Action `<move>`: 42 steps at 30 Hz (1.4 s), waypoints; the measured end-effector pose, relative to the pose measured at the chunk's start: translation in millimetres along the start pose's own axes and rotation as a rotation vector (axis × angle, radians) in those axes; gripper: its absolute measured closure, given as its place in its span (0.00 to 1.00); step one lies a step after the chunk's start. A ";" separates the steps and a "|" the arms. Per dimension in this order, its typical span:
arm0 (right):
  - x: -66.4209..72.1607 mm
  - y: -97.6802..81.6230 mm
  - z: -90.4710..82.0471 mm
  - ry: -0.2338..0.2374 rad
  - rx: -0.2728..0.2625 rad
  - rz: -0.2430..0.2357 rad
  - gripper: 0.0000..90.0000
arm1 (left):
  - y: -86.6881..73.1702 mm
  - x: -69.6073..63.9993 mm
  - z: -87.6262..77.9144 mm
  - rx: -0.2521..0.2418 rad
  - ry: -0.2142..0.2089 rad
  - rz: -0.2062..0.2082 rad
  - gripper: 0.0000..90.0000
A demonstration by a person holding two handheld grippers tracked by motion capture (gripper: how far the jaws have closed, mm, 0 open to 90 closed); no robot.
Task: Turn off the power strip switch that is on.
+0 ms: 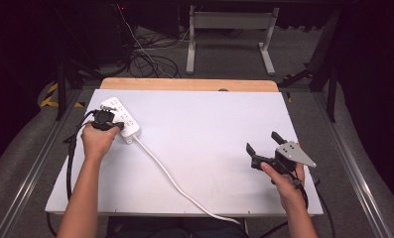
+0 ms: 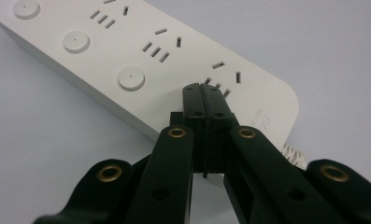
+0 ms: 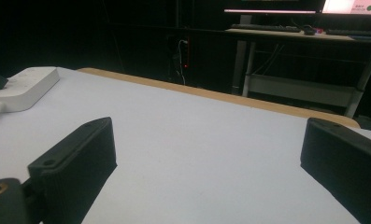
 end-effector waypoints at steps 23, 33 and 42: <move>-0.5 -1.9 -0.7 -0.004 0.004 0.005 0.05 | -2.0 -1.6 -1.1 -0.014 0.011 0.055 1.00; -0.4 -2.3 -0.6 -0.004 0.005 0.010 0.05 | -4.6 1.3 -1.5 -0.031 -0.012 0.042 1.00; 0.0 -2.7 0.5 -0.004 0.007 0.011 0.05 | -4.3 -1.4 -1.9 -0.064 0.013 0.047 1.00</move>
Point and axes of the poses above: each handheld gripper's, and its own axes: z roughly forward along the jaws, y roughly out of its top, x roughly to its left, the point moved 1 cm from there along z, roughly forward along the jaws, and after that the axes turned 13 degrees about z, right-handed, at the moved point
